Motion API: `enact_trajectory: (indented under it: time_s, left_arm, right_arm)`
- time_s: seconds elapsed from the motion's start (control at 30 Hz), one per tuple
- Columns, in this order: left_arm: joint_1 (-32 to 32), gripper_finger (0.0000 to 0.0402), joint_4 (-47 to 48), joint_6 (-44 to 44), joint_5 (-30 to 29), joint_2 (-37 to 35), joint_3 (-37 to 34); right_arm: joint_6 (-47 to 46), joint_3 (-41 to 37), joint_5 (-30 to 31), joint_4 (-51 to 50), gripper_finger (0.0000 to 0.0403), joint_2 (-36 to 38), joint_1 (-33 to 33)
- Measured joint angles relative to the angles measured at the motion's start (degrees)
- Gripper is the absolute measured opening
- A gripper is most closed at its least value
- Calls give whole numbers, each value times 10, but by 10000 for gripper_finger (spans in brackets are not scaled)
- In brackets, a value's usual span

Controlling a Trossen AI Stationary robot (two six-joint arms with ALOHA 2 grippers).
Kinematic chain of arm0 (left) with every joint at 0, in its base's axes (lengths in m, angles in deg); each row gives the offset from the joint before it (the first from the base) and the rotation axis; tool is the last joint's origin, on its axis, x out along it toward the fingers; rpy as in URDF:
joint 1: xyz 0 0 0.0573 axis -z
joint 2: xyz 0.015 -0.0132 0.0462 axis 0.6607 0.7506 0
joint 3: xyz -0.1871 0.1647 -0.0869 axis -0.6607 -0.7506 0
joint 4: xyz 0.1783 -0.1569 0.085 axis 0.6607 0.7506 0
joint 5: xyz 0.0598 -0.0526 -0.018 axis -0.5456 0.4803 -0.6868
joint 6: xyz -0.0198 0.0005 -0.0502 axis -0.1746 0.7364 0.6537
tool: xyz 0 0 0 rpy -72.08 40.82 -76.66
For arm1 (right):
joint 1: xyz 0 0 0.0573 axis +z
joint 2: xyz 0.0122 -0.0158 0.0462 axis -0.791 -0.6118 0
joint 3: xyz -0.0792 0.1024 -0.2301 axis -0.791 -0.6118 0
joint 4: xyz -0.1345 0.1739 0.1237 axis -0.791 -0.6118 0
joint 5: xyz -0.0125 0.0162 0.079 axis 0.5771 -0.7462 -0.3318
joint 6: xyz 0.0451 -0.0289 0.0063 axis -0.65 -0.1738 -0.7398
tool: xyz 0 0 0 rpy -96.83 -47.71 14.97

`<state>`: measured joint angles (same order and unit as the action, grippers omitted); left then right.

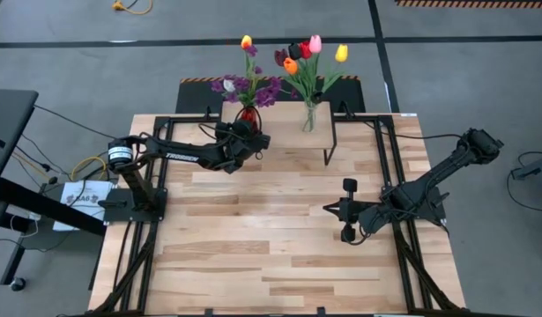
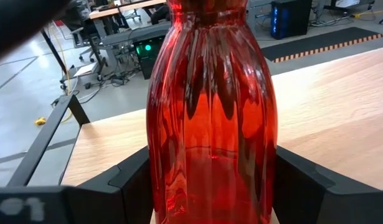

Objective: Pick and place flowers into a vace then onto a shelf
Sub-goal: Put the red vase filled with flowers on the shelf

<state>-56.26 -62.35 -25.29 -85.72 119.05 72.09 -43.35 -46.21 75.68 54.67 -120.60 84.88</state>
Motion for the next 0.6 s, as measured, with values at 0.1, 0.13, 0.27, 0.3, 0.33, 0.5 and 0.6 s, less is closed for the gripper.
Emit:
enact_trajectory:
  time_s: [0.1,0.13,0.27,0.3,0.33,0.5,0.6]
  left_arm:
    - [3,236,-2,-3,2,0,0]
    - [3,236,-2,-2,2,0,0]
    - [3,236,-5,-5,4,0,0]
    - [3,236,-6,-6,5,0,0]
    - [3,236,-6,-6,6,0,0]
    - [3,236,-7,-9,16,0,0]
    - [3,243,-8,-10,20,0,0]
  right_arm:
    - [0,0,0,0,0,0,0]
    - [0,0,0,0,0,0,0]
    - [0,0,0,0,0,0,0]
    - [0,0,0,0,0,0,0]
    - [0,0,0,0,0,0,0]
    - [0,0,0,0,0,0,0]
    - [-1,0,0,0,0,0,0]
